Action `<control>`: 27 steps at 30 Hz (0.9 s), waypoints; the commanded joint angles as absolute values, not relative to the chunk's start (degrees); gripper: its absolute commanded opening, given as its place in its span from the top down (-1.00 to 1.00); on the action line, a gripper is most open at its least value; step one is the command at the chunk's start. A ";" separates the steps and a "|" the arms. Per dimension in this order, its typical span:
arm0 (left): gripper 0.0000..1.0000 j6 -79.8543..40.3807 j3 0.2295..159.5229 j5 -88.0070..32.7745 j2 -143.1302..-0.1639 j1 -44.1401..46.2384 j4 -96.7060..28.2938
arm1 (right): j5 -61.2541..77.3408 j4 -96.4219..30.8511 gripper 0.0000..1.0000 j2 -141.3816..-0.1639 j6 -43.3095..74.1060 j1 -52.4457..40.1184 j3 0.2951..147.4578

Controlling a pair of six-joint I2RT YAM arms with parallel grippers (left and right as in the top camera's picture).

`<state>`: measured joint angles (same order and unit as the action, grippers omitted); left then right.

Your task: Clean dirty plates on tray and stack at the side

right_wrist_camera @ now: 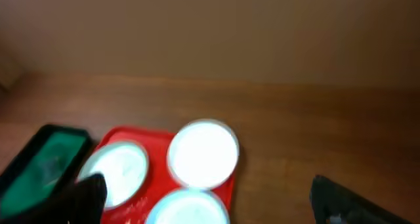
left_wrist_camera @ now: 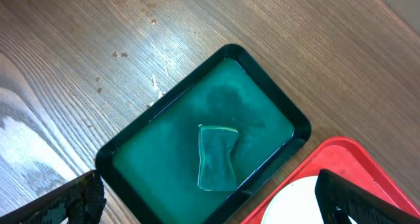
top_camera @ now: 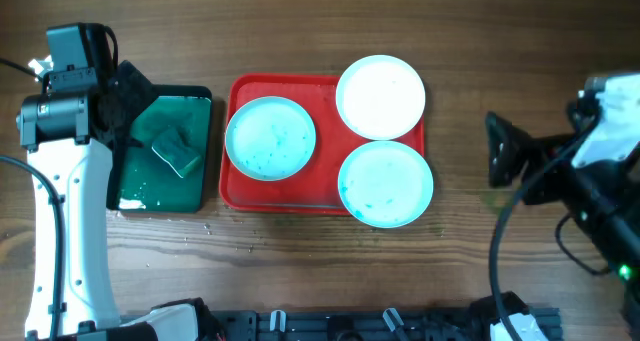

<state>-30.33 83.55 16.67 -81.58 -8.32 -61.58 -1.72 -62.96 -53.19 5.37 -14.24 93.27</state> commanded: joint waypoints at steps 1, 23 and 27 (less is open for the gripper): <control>-1.00 -30.28 83.85 17.43 -81.87 -8.58 -61.58 | 7.70 -42.92 -0.99 -44.73 -11.57 -9.65 76.14; -1.00 -30.28 83.85 17.43 -81.87 -8.58 -61.58 | 24.49 1.72 -1.00 -1.96 -15.03 -3.03 0.36; -1.00 -30.28 83.85 17.43 -81.87 -8.58 -61.58 | 24.49 1.72 -0.99 -2.33 -15.00 -3.03 0.36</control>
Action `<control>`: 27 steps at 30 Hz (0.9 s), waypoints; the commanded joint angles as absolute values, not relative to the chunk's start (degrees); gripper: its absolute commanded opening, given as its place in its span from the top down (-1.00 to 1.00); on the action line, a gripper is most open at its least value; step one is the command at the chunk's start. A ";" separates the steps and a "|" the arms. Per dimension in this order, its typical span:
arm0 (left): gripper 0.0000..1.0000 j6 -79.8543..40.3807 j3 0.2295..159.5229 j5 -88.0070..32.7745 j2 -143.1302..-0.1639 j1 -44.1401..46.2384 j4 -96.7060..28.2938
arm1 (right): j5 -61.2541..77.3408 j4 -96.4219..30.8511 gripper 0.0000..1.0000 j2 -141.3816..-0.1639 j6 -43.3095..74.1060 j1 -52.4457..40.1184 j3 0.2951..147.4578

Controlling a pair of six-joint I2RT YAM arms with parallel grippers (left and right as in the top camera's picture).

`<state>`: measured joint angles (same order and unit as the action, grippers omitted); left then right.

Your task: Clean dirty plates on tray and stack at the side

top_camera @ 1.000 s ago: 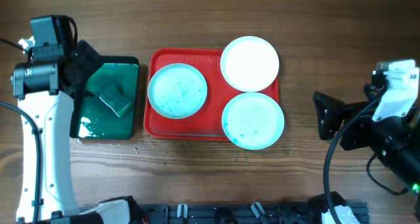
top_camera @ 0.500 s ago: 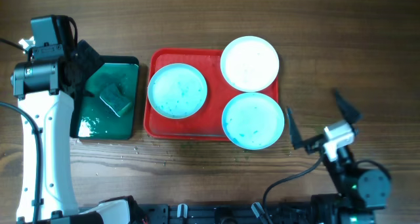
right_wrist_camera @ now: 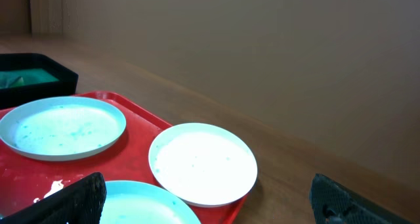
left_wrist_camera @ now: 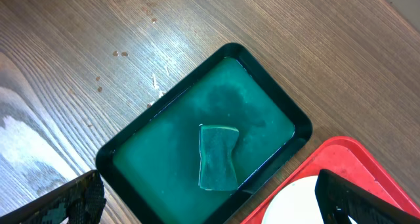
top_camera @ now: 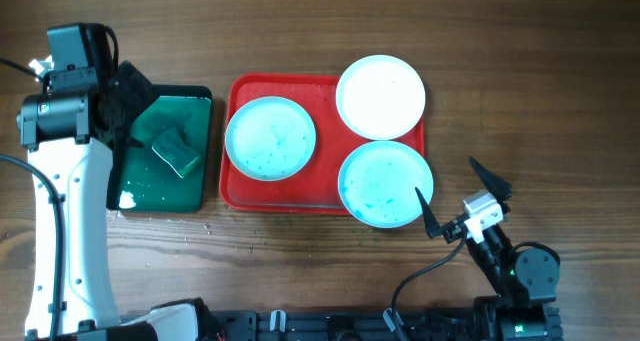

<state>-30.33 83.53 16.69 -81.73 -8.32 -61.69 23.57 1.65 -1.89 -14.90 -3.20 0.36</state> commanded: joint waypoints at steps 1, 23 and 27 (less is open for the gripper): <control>-1.00 -30.28 83.85 17.43 -81.87 -8.58 -61.58 | 24.47 1.72 -1.00 -2.33 -15.03 -3.03 0.36; -1.00 2.83 8.71 -11.86 -3.64 -7.99 -6.61 | 24.49 1.72 -0.99 -2.33 -15.03 -3.03 0.36; -1.00 2.81 3.07 -8.47 -0.16 -7.99 -6.50 | 24.47 1.72 -0.99 -2.33 -15.00 -3.03 0.36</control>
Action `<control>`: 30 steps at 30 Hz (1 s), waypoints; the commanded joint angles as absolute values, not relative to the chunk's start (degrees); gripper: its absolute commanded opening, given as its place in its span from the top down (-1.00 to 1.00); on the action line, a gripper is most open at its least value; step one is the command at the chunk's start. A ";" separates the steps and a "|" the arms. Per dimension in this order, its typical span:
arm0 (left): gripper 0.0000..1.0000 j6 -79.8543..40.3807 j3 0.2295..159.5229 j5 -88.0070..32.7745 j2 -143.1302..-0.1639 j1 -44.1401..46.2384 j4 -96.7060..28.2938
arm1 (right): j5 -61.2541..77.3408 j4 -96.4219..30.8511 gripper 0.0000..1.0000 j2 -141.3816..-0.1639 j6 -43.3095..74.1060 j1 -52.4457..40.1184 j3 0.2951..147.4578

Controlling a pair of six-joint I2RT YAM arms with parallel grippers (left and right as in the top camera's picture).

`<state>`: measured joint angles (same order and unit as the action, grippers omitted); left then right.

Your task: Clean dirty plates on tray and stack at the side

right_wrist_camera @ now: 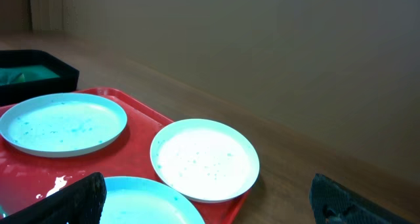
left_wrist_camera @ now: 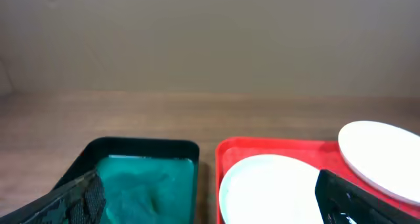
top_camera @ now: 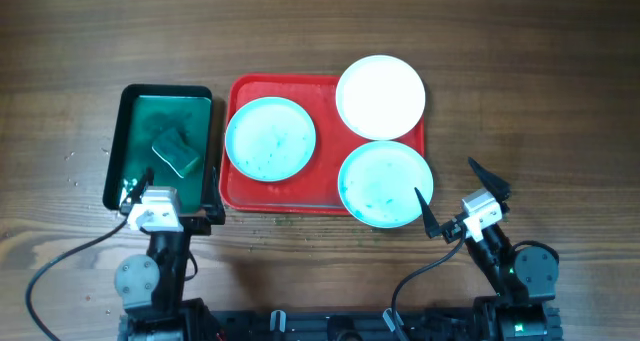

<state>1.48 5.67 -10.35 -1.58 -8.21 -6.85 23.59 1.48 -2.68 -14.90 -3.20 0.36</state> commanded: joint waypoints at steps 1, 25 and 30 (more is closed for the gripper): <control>-1.00 2.81 1.96 -6.90 -0.16 -7.99 -6.37 | 24.47 1.72 -0.99 -2.33 -15.03 -3.03 0.36; -1.00 2.79 1.08 -5.45 -0.32 -7.99 -5.41 | 24.47 1.72 -0.99 -2.33 -15.00 -3.03 0.36; -1.00 2.79 1.08 -5.45 -0.32 -7.99 -5.41 | 24.49 1.72 -0.99 -2.33 -15.00 -3.03 0.36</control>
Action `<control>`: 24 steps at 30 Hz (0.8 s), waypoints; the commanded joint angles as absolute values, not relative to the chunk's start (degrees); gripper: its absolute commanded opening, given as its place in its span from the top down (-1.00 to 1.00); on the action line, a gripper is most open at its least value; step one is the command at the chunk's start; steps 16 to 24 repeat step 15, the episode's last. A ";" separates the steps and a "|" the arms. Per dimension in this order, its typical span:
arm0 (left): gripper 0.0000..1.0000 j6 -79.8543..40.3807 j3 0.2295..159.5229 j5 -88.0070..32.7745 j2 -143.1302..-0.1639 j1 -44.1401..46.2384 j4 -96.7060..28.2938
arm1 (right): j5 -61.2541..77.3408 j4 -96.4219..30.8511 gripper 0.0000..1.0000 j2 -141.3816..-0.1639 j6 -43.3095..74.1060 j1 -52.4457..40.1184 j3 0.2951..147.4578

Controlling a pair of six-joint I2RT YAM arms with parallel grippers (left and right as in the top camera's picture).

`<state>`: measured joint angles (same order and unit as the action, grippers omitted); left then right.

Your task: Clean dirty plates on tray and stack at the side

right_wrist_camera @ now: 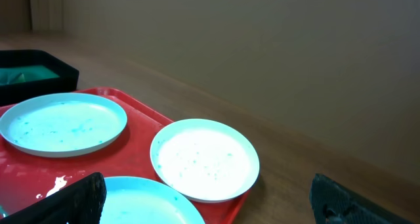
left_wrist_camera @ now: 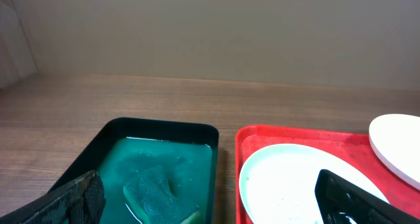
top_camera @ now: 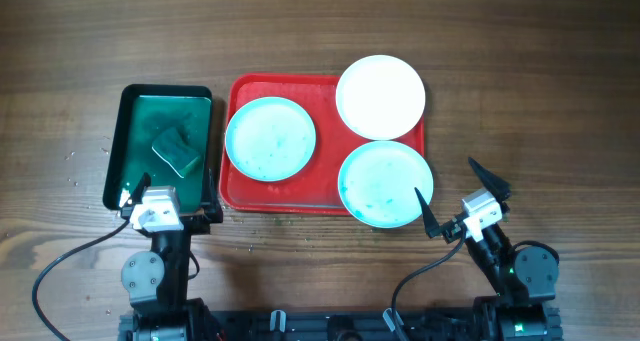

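Note:
A red tray (top_camera: 322, 186) holds three pale plates. The left plate (top_camera: 270, 138) and the front right plate (top_camera: 386, 184) are flecked with teal; the back right plate (top_camera: 380, 97) looks whiter and overhangs the tray's corner. My left gripper (top_camera: 170, 203) sits low at the table's front, facing the black basin (top_camera: 113, 171), open and holding nothing. In the basin's green water lies a sponge (left_wrist_camera: 157, 194). My right gripper (top_camera: 447, 181) is low beside the front right plate, also open. Its view shows all three plates, the whiter one (right_wrist_camera: 205, 158) in the middle.
Small crumbs and drops dot the wood in front of the basin and tray (top_camera: 250, 243). Bare wooden table (top_camera: 540, 101) lies to the right of the tray. A wall stands behind the table (right_wrist_camera: 262, 40).
The left wrist view now looks further down into the basin, so the sponge shows. In the overhead view the left gripper has barely shifted. The right gripper, plates and sponge are unmoved.
First the left arm was raised over the basin and the right arm was up at the right edge. Then the right gripper sat low by the front right plate. Later the left gripper sat low in front of the basin. Both stay there, open; the plates never moved.

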<state>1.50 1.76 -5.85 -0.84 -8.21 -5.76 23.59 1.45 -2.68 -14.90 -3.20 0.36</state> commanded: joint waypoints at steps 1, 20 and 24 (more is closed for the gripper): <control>-1.00 2.76 1.08 -5.45 -0.32 -7.99 -5.41 | 24.47 1.72 -0.99 -2.33 -15.00 -3.03 0.36; -1.00 2.79 1.08 -5.45 -0.34 -7.99 -5.41 | 24.47 1.72 -0.99 -2.33 -15.03 -3.03 0.36; -1.00 2.79 1.08 -5.45 -0.34 -7.99 -5.41 | 24.47 1.72 -0.99 -2.33 -15.03 -3.03 0.36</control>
